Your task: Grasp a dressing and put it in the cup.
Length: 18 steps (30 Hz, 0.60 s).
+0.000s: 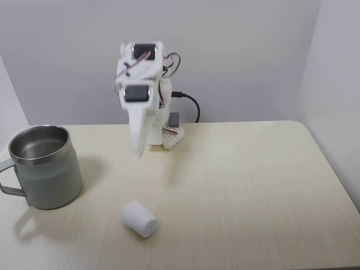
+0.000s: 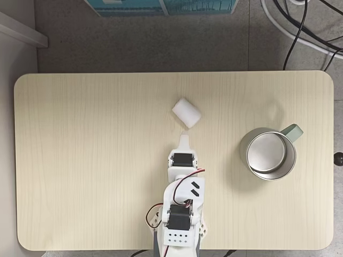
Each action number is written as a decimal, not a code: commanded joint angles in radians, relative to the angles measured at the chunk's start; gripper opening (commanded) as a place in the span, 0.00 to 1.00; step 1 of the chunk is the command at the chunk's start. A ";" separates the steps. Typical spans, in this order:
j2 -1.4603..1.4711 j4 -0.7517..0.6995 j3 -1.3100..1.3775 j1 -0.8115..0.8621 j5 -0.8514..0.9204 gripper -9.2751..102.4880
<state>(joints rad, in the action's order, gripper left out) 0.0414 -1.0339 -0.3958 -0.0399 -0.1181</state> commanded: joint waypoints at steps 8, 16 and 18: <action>-0.558 -0.124 -0.471 0.051 -0.247 0.33; -1.014 -0.169 -0.657 0.041 -0.394 0.38; -1.157 -0.173 -0.713 0.029 -0.420 0.38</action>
<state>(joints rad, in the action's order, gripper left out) -0.9327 -1.2011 -1.0109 0.0061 -0.5108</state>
